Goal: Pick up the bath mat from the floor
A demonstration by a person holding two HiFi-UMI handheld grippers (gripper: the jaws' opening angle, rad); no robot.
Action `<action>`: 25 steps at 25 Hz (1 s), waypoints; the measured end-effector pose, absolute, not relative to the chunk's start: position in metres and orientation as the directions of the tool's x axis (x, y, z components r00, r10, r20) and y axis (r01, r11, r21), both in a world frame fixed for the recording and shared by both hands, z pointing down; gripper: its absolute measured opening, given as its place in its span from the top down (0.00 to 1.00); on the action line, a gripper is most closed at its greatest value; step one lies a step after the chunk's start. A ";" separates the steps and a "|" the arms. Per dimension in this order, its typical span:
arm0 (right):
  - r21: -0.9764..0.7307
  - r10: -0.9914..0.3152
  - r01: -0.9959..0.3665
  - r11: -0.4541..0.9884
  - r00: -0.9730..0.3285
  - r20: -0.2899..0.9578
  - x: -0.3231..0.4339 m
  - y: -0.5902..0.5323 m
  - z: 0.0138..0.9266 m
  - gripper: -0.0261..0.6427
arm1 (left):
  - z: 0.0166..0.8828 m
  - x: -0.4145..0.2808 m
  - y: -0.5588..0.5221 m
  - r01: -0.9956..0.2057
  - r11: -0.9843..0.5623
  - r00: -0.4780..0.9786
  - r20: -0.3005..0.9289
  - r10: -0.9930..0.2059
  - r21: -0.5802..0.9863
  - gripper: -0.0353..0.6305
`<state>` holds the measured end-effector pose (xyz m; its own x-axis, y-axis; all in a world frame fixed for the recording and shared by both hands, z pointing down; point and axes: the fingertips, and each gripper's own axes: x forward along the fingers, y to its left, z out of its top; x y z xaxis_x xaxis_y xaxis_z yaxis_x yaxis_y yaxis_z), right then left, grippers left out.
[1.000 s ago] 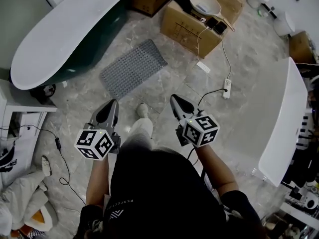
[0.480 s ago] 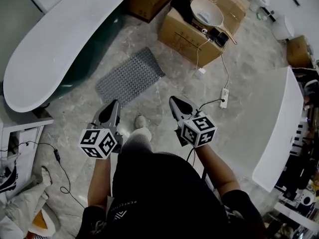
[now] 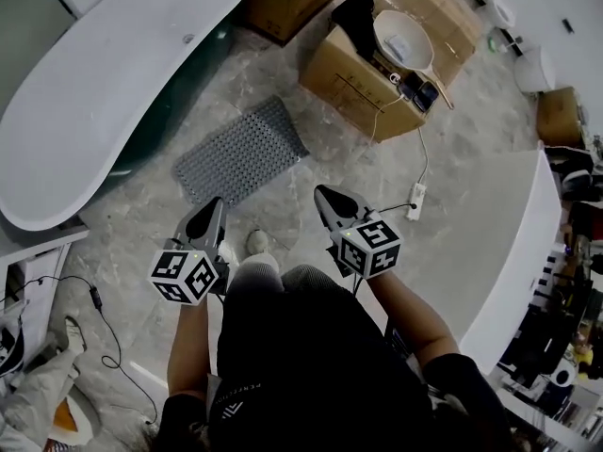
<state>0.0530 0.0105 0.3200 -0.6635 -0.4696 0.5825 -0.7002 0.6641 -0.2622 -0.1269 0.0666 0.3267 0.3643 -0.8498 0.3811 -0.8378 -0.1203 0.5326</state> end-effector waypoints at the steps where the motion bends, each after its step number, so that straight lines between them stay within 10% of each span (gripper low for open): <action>1: -0.257 -0.467 -0.696 0.670 -0.665 0.583 0.050 0.005 0.322 0.96 | 0.328 -0.129 0.062 -0.843 -0.121 0.361 0.385 -0.849 0.524 0.94; 25: -0.227 -0.365 -0.643 0.732 -0.650 0.667 0.087 -0.119 0.429 0.96 | 0.401 -0.087 -0.055 -0.901 0.057 0.204 0.535 -0.820 0.431 0.94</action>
